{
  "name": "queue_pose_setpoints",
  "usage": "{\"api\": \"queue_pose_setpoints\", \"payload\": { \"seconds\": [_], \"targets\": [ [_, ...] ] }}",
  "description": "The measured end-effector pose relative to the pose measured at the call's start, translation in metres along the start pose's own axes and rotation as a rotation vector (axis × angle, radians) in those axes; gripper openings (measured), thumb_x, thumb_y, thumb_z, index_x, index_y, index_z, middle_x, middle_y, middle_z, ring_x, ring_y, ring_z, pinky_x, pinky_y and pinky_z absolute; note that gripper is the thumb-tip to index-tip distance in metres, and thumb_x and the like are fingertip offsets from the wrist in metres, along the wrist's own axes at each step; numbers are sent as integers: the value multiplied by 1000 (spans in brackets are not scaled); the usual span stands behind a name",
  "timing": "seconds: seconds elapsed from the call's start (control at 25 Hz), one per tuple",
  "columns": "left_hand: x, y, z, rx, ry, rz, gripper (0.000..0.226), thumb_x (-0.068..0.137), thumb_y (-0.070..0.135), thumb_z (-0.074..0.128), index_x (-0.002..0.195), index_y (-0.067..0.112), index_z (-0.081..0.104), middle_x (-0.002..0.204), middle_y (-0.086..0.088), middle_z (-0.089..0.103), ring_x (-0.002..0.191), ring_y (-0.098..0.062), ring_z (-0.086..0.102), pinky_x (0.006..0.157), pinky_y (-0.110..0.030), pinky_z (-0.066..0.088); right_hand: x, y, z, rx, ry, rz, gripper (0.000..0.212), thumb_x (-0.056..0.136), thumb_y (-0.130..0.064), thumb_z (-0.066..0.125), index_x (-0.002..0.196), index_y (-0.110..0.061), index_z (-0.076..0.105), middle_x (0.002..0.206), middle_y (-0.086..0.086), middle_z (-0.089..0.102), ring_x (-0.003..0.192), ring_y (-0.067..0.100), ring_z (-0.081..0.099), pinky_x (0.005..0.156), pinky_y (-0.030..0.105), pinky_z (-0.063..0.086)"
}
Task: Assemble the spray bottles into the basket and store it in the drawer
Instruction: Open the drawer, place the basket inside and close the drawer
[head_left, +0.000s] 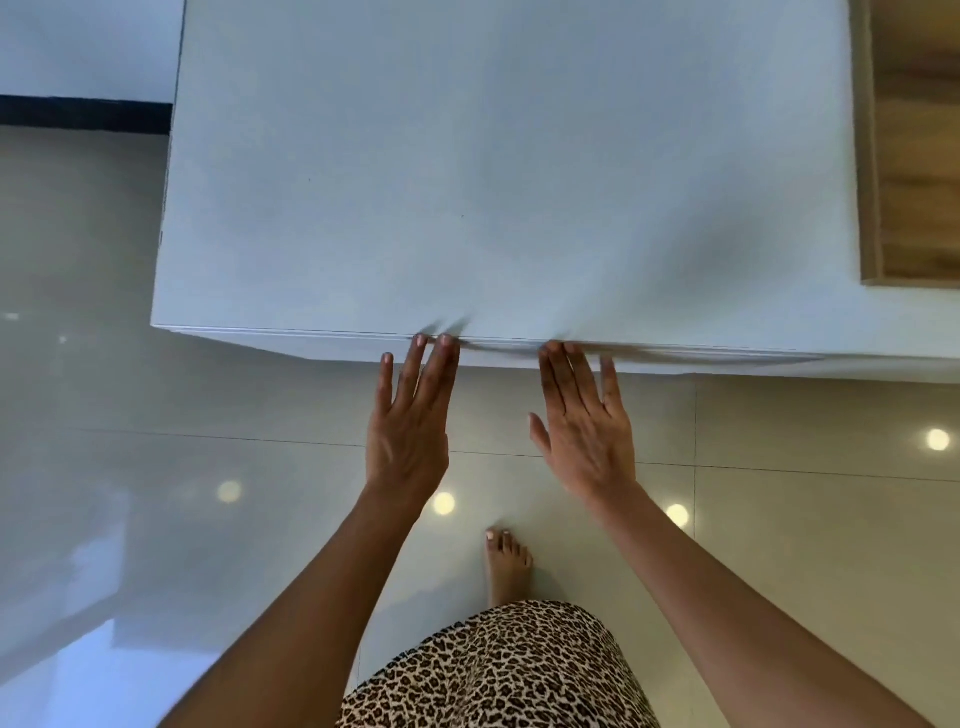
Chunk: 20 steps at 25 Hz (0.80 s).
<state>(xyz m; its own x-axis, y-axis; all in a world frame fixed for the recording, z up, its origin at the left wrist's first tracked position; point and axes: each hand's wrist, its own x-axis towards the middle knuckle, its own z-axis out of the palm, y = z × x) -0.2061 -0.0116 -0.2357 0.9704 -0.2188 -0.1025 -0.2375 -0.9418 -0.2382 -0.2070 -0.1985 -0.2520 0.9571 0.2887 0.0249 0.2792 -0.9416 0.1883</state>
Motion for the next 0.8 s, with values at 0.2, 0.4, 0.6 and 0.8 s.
{"api": "queue_pose_setpoints", "payload": {
  "seconds": [0.2,0.4,0.6,0.8],
  "targets": [
    [26,-10,-8,-130,285,35,45,78,-6,61,116,1,38,148,-30,19,140,-39,9,119,-46,0,49,22,-8,4,180,1,104,76,-30,71,144,-3,-2,155,19,2,144,31,-5,117,43,-12],
    [66,-29,-7,-128,394,9,63,79,-6,61,135,-1,33,139,-19,47,130,-34,42,110,-38,32,62,28,-3,-30,257,-37,79,72,-23,74,136,0,33,140,15,47,132,26,42,116,35,15],
    [68,-30,0,-60,509,73,48,85,-6,53,131,2,43,133,-14,55,124,-29,51,104,-34,43,64,34,-5,2,303,-67,82,68,-32,71,135,-1,35,138,15,50,129,27,45,116,34,14],
    [65,-33,-11,-106,333,36,81,67,0,74,136,0,32,142,-17,43,131,-34,41,109,-37,32,62,28,-12,-7,255,-33,91,60,-27,81,134,1,36,139,16,48,129,28,45,110,38,29]
  ]
}}
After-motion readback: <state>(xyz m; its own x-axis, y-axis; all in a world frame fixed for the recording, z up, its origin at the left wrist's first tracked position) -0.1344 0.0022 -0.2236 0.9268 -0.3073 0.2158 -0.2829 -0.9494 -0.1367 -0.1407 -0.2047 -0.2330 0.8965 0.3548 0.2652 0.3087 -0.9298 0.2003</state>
